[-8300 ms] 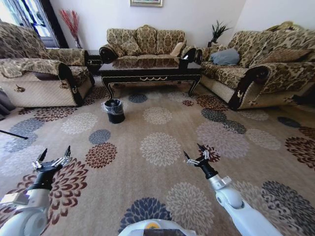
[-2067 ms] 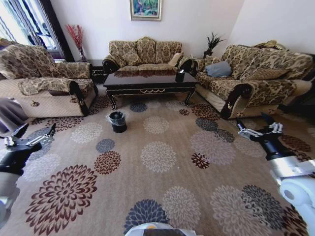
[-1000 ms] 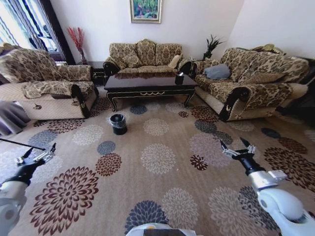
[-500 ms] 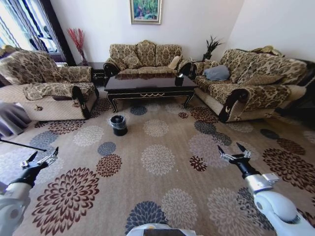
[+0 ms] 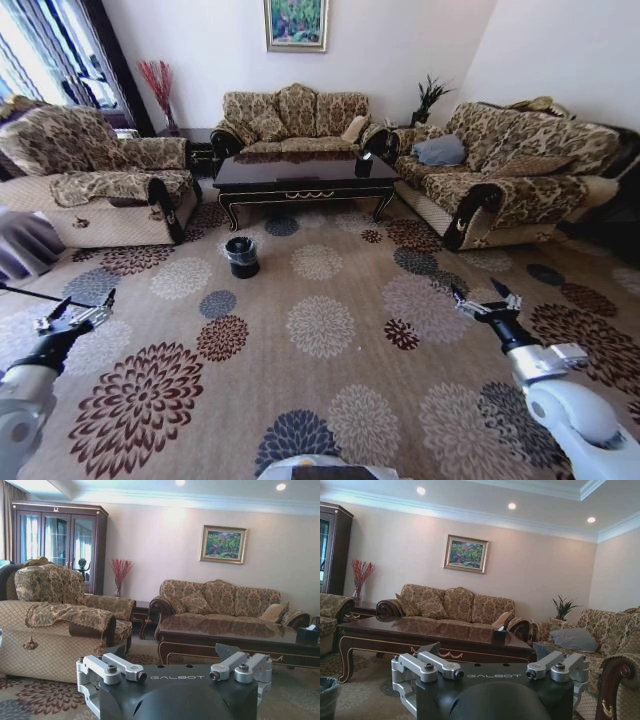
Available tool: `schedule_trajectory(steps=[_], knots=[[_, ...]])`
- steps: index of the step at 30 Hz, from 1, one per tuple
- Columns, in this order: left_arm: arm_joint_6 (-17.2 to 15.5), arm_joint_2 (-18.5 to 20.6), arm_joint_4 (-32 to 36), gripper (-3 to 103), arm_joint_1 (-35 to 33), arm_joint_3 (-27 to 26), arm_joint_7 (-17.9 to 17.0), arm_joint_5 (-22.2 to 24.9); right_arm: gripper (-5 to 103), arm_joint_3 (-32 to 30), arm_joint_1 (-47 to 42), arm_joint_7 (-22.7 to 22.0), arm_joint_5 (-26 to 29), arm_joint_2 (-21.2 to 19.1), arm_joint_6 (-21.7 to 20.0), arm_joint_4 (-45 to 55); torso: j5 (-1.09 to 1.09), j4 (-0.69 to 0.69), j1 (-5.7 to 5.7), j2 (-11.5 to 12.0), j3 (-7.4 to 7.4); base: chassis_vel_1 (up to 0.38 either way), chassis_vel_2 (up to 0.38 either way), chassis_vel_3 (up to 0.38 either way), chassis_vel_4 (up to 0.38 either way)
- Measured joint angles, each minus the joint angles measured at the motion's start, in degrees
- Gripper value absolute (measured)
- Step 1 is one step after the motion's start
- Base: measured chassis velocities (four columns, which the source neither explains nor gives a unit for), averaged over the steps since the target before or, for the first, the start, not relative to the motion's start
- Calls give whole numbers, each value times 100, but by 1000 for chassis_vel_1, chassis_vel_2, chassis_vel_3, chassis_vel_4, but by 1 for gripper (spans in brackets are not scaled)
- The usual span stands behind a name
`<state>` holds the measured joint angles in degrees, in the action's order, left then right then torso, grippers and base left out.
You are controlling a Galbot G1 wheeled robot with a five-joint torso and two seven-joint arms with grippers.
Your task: Move to the front of the table and pick up the trash from the floor, then place it into the trash bin.
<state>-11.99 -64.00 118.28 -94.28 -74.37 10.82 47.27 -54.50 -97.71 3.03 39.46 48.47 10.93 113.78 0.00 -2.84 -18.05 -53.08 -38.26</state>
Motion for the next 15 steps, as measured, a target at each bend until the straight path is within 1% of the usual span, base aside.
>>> schedule_trajectory(steps=[6,11,15], knots=[[-13,-3,114,100,-36,-43,-15,21,100,5,-34,48,-3,40,70,42,0,0,-77,-177,-101,0,0,0,0],[-31,21,196,100,-44,-64,-24,39,100,25,-50,51,-2,60,102,122,0,0,-121,-274,-154,0,0,0,0],[-79,-33,452,100,-68,2,-77,-1,100,156,-69,-20,-6,104,106,428,-1,0,-187,-423,-239,0,0,0,0]])
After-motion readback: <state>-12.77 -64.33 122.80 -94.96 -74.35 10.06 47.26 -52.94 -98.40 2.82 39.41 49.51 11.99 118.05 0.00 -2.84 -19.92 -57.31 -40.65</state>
